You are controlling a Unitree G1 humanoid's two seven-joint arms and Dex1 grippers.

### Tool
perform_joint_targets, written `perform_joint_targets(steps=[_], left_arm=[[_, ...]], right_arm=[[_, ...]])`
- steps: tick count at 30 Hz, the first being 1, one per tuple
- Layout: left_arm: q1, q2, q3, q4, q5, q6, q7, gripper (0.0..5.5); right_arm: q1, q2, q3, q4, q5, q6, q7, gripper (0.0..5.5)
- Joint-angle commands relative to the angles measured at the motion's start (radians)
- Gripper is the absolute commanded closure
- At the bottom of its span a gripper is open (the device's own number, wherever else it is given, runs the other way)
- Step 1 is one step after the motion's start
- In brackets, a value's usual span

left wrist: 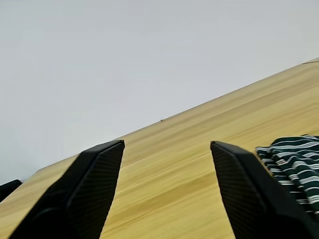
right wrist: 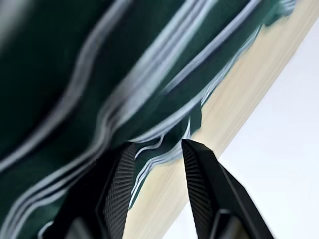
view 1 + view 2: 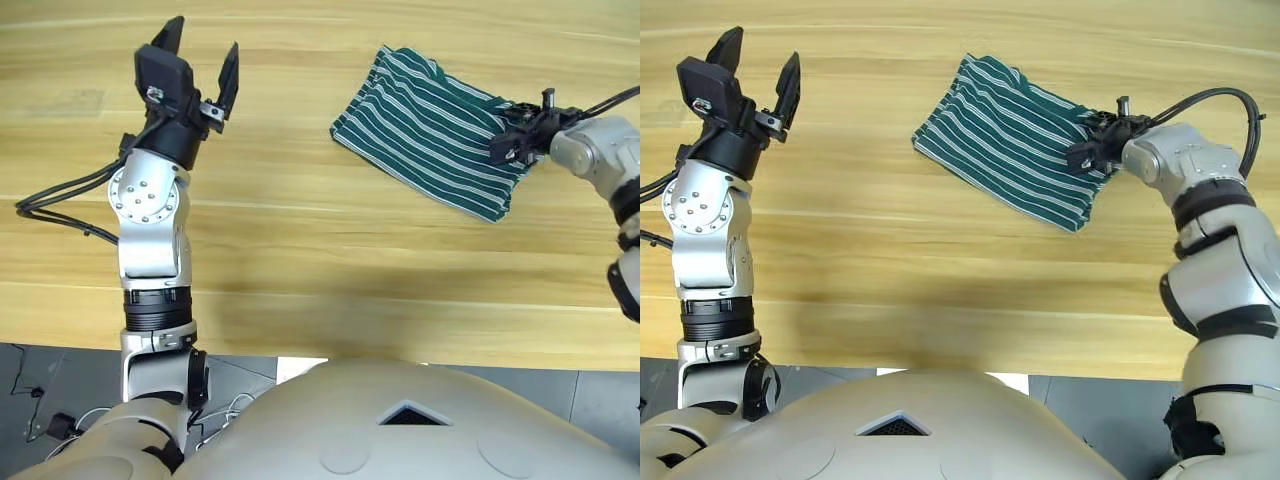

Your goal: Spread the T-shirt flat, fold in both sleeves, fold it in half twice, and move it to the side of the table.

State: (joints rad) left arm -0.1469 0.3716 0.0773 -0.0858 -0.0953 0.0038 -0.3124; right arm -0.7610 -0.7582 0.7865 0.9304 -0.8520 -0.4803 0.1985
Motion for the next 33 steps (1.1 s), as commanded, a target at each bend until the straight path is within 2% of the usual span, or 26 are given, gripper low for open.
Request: perform_joint_targets(steps=[1,3,9,21,24,27,30,32,33], left_arm=[[0.006,-0.002,-0.019,-0.009,0.029,0.011,0.001,2.29],[0.002,-0.006,-0.030,-0.010,0.037,0.008,0.000,2.29],[-0.006,-0.004,-0.052,-0.026,0.055,0.003,-0.005,2.29],[0.037,-0.015,-0.053,-0.051,0.062,0.006,-0.003,2.29],[0.111,0.055,-0.021,-0.088,0.078,-0.067,-0.047,2.29],[0.243,0.208,0.059,-0.126,0.183,-0.292,-0.092,2.29],[0.402,0.387,0.106,-0.089,0.414,-0.574,-0.087,2.29],[0.476,0.452,0.115,-0.057,0.515,-0.689,-0.068,2.29],[0.504,0.476,0.114,-0.045,0.562,-0.735,-0.057,2.26]], right_arm=[[0.366,-0.134,0.035,-0.790,0.226,-0.088,0.299,3.78],[0.392,-0.147,0.028,-0.951,0.298,-0.075,0.337,3.78],[0.475,-0.129,-0.016,-1.140,0.332,-0.020,0.428,3.78],[0.578,-0.055,-0.121,-1.127,0.328,0.016,0.503,3.78],[0.646,-0.055,-0.210,-1.119,0.532,-0.016,0.479,3.78],[0.782,-0.094,-0.317,-1.129,0.682,-0.111,0.421,3.78],[0.904,-0.147,-0.394,-1.088,0.686,-0.232,0.383,3.78],[0.956,-0.163,-0.435,-1.049,0.628,-0.310,0.350,3.78],[0.972,-0.170,-0.453,-1.024,0.590,-0.354,0.331,3.58]])
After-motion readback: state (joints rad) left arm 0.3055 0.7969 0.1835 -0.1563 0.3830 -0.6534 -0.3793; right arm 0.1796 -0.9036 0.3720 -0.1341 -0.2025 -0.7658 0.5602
